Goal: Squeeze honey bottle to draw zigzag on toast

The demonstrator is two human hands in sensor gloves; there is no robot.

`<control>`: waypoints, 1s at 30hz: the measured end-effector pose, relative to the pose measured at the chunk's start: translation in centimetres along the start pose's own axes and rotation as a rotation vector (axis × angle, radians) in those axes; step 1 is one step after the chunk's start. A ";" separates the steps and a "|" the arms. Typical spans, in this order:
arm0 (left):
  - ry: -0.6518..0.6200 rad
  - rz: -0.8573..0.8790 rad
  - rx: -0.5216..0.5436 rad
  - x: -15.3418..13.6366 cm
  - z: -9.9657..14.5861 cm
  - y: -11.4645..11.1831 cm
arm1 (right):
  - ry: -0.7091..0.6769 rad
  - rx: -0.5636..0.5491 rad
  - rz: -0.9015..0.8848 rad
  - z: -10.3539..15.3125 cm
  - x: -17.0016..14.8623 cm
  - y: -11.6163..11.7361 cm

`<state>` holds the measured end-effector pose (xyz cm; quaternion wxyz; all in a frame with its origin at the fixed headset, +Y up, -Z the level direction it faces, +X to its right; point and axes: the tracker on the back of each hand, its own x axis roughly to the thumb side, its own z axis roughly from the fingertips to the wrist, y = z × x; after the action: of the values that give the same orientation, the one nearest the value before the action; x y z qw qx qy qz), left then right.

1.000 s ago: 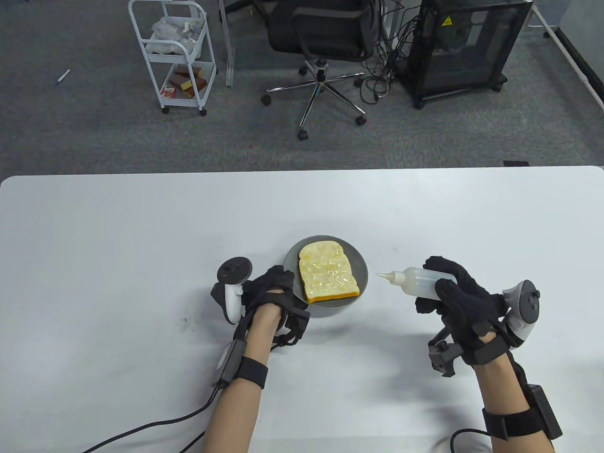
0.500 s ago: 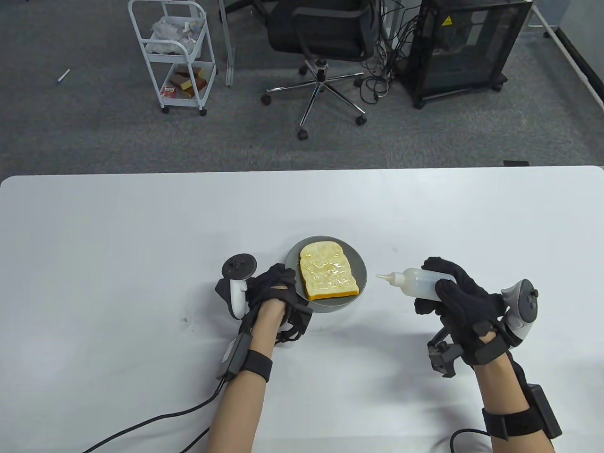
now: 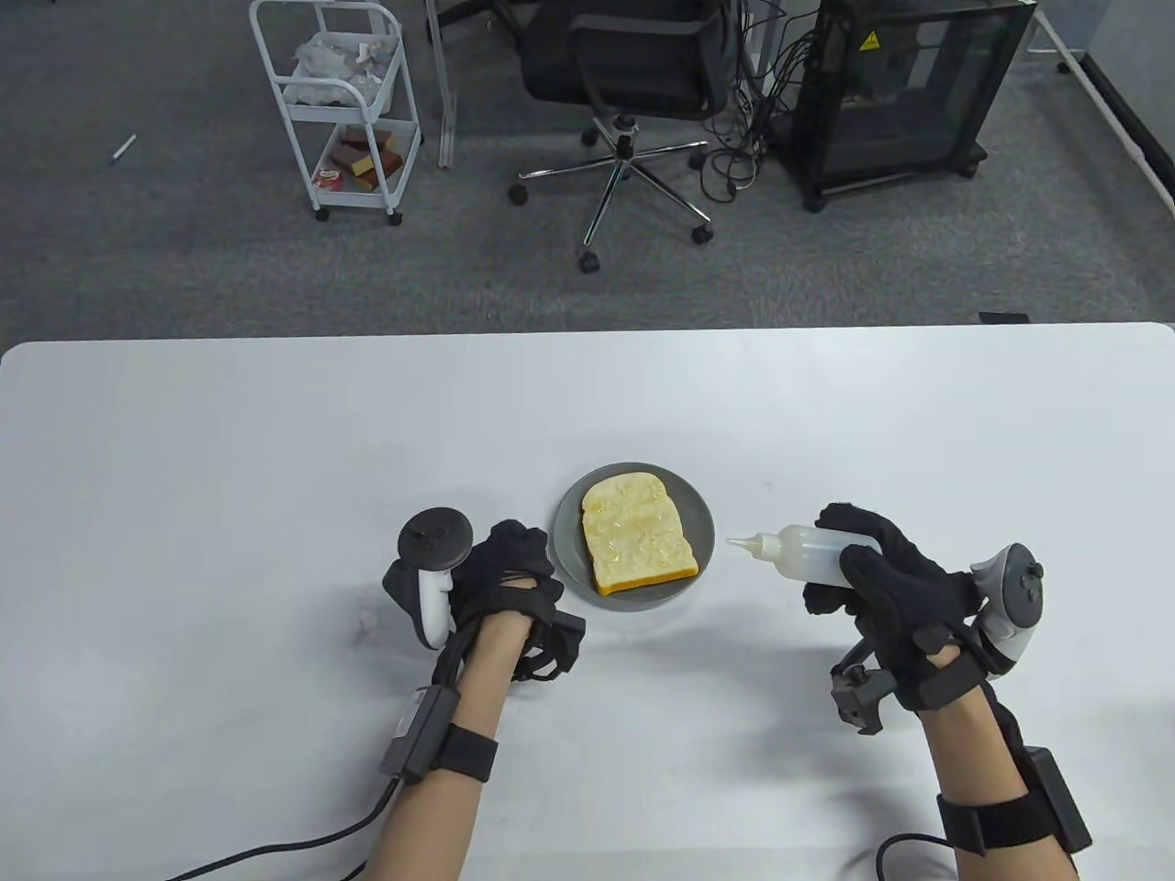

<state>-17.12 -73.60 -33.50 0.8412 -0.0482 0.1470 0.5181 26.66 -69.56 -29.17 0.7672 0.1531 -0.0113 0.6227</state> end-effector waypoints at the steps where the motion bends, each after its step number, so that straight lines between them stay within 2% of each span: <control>1: -0.029 -0.040 0.012 0.4 0.5 1.0 | 0.002 0.001 0.002 0.0 0.0 0.1; 6: -0.112 -0.298 0.175 1.4 2.4 7.5 | 0.006 0.005 0.013 0.0 -0.2 0.3; 9: -0.062 -0.461 0.220 0.3 2.4 10.6 | 0.008 0.004 0.010 0.0 -0.2 0.3; 13: 0.045 -0.669 0.210 -2.2 1.7 12.7 | 0.012 0.004 0.011 0.0 -0.2 0.3; 16: 0.105 -0.721 0.166 -4.4 0.6 12.7 | 0.021 0.004 0.015 -0.1 -0.4 0.3; 18: 0.100 -0.758 0.144 -5.3 0.0 12.3 | 0.022 0.000 0.017 0.0 -0.4 0.3; 22: 0.170 -0.787 0.090 -7.0 -1.4 11.1 | 0.028 -0.003 0.020 0.0 -0.5 0.3; 25: 0.193 -0.816 0.064 -7.5 -1.9 10.3 | 0.031 -0.007 0.021 0.0 -0.5 0.3; 30: 0.203 -0.917 0.099 -7.3 -2.1 8.9 | 0.039 -0.012 0.025 -0.1 -0.6 0.2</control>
<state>-28.51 -76.24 -32.74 0.9659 -0.1185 0.2164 0.0783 26.33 -70.07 -29.30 0.7605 0.1361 -0.0017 0.6349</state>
